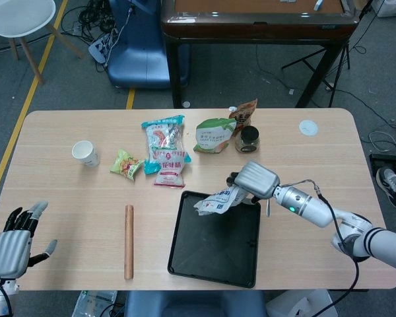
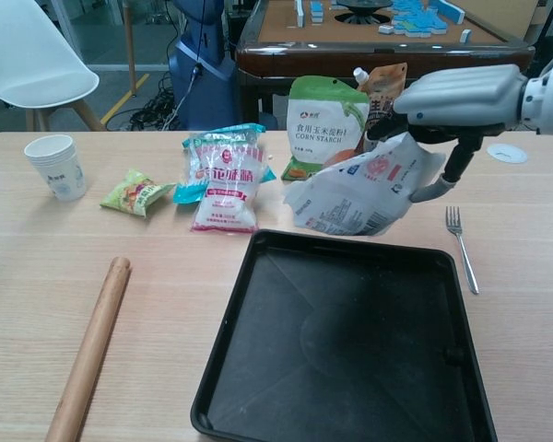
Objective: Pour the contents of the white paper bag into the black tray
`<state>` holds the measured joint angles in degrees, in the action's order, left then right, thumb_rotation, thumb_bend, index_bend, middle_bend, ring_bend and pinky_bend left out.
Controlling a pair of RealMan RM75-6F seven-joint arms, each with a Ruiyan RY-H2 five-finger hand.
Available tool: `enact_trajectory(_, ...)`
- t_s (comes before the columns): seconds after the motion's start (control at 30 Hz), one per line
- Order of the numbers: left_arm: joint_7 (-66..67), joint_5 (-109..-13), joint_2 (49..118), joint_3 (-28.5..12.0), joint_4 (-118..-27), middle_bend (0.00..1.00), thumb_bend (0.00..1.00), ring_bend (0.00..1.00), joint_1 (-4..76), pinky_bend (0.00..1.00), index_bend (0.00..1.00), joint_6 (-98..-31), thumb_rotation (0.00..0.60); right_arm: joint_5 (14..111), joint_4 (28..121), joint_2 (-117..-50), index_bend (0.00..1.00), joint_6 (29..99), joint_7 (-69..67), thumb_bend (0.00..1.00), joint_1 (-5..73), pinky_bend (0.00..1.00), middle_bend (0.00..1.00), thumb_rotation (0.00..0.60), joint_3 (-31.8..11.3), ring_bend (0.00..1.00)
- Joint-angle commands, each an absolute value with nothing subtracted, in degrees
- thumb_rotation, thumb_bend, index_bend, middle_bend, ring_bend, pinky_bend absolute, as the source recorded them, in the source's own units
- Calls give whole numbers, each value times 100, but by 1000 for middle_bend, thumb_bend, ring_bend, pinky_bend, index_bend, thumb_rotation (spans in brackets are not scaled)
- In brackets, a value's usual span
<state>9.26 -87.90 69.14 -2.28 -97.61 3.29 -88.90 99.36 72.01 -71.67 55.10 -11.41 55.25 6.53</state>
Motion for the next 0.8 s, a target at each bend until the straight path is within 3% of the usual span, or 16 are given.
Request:
enact_trajectory(0.03,906,-8818,6922,-224,-9757,130,257,159,334,59,101,-8897,600,9969,7873,-6540,965,5368,-248,649,5480,953,931,600,655,877)
enact_trajectory(0.37,865,-8876,6941,-190,-9738,129,257,159,308,59,101,-8941,600,10152,8247,-6322,976,5080,1162,649,5499,957,938,600,540,886)
enact_trajectory(0.8,887,-8886,6936,-196,-9755,130,257,159,254,59,98,-9033,600,10683,7639,-6853,982,4615,2418,650,5756,957,941,600,482,888)
